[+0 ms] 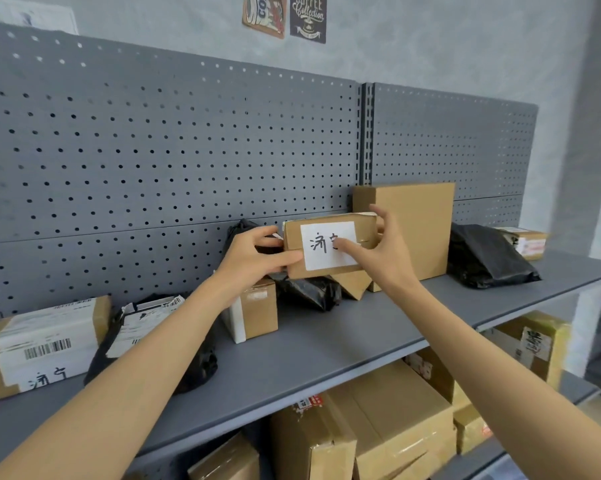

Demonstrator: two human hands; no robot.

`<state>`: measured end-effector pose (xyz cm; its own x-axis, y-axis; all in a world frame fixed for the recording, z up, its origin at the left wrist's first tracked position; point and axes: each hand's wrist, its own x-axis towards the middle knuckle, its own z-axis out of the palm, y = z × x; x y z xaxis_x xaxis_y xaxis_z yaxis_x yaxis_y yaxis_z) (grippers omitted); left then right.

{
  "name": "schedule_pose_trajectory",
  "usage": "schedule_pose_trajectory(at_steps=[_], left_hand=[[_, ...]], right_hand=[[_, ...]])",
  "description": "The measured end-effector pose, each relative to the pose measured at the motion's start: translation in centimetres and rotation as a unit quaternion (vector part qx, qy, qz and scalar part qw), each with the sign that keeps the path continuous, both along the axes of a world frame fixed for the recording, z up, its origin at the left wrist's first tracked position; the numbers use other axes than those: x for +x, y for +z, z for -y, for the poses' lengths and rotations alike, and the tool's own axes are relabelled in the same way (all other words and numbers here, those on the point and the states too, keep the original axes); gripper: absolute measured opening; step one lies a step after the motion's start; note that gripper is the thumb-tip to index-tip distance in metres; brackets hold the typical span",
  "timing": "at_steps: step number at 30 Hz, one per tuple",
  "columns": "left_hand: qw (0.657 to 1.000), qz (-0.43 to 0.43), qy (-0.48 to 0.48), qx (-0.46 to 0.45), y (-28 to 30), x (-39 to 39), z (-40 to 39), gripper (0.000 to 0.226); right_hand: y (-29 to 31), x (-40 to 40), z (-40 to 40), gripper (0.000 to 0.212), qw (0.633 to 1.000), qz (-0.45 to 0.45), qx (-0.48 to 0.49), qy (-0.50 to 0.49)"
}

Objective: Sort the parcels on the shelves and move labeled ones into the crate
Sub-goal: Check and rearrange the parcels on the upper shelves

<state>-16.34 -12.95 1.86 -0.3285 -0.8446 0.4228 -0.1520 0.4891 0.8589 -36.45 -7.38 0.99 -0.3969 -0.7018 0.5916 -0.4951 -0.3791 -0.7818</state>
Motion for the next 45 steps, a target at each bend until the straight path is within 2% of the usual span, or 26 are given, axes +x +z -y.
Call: schedule_pose_trajectory(at_steps=[4, 8, 10, 12, 14, 23, 31, 37, 41, 45], left_hand=[[0.999, -0.004, -0.002, -0.039, 0.3, 0.1, -0.7, 0.066], [0.998, -0.02, 0.005, -0.064, -0.1, 0.7, -1.1, 0.053], [0.997, -0.034, 0.018, -0.062, -0.5, 1.2, -1.2, 0.059], [0.997, -0.035, 0.032, -0.053, -0.9, 1.8, -1.2, 0.075], [0.998, -0.028, 0.045, -0.045, -1.5, 2.3, -1.2, 0.081], [0.997, 0.049, 0.053, 0.002, -4.6, 4.1, -1.3, 0.074], [0.996, 0.092, 0.02, 0.008, -3.5, 5.6, -1.5, 0.07], [0.992, 0.12, 0.016, 0.019, -3.4, 6.7, -1.6, 0.07], [0.989, 0.145, 0.015, 0.031, -3.6, 7.2, -1.8, 0.066], [0.988, 0.146, 0.036, 0.027, -4.2, 7.3, -1.8, 0.066]], right_hand=[[0.2, 0.9, -0.2, 0.099, 0.999, -0.023, -0.021, -0.006], [-0.5, 2.3, -0.5, 0.09, 0.994, -0.105, -0.017, -0.029], [-1.2, 2.9, -0.7, 0.09, 0.993, -0.115, -0.029, -0.02], [-1.8, 3.4, -0.7, 0.092, 0.994, -0.098, -0.044, 0.007], [-2.6, 3.8, -0.7, 0.094, 0.996, -0.077, -0.037, 0.036], [-6.3, 4.5, -1.5, 0.087, 0.995, -0.058, 0.006, 0.076], [-6.5, 4.4, -2.7, 0.099, 0.99, -0.048, 0.039, 0.124], [-6.7, 5.1, -4.1, 0.076, 0.978, 0.01, 0.04, 0.206], [-7.2, 6.0, -4.9, 0.091, 0.979, 0.04, 0.075, 0.183], [-7.9, 6.8, -5.7, 0.091, 0.976, 0.022, 0.116, 0.184]])
